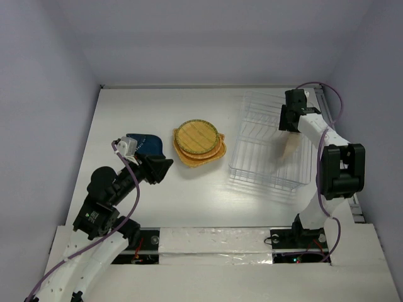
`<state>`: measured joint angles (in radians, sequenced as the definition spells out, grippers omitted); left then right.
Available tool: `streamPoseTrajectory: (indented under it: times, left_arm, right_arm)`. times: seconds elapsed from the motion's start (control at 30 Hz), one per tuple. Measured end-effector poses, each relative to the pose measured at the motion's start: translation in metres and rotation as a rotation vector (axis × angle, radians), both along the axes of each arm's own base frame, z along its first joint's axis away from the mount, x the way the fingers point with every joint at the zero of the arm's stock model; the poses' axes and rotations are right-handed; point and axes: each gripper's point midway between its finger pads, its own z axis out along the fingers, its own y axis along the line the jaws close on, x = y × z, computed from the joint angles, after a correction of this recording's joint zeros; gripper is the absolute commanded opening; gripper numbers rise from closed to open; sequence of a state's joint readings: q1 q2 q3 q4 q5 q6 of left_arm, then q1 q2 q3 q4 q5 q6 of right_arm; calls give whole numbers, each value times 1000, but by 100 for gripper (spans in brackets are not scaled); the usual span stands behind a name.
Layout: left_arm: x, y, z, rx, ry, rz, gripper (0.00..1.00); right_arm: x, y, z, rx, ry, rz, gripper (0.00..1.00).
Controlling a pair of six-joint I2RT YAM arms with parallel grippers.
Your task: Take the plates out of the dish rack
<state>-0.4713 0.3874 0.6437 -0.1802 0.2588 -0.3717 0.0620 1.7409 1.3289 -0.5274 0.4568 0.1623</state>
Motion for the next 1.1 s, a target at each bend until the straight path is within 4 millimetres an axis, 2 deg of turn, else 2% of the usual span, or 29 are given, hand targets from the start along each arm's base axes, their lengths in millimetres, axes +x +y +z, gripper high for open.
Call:
streamPoseTrajectory:
  times: [0.03,0.1,0.23,0.27,0.43,0.6,0.7,0.87,1.1]
  left_arm:
    - [0,0,0,0,1,0,42]
    - [0,0,0,0,1,0,42]
    - [0,0,0,0,1,0,42]
    - [0,0,0,0,1,0,42]
    - [0,0,0,0,1,0,42]
    - [0,0,0,0,1,0,42]
    - [0,0,0,0,1,0,42]
    - [0,0,0,0,0,1,42]
    - [0,0,0,0,1,0,42]
  right_arm:
    - [0,0,2,0,-5,1,77]
    - [-1,0,8,2,-19,0,73]
    - [-1,-1,16,1,-42,-12,57]
    - [-1,-2,17,-3,-44,-19,48]
    - [-3,-8,19,-29,-46,-51,28]
    - [-8,-15,23,-74,-19,-55,0]
    - [-11,-15,26,-98,15,-49,0]
    - [-6,-14,33,-172,62,-37,0]
    - [-6,-2,29,-396,133,-16,0]
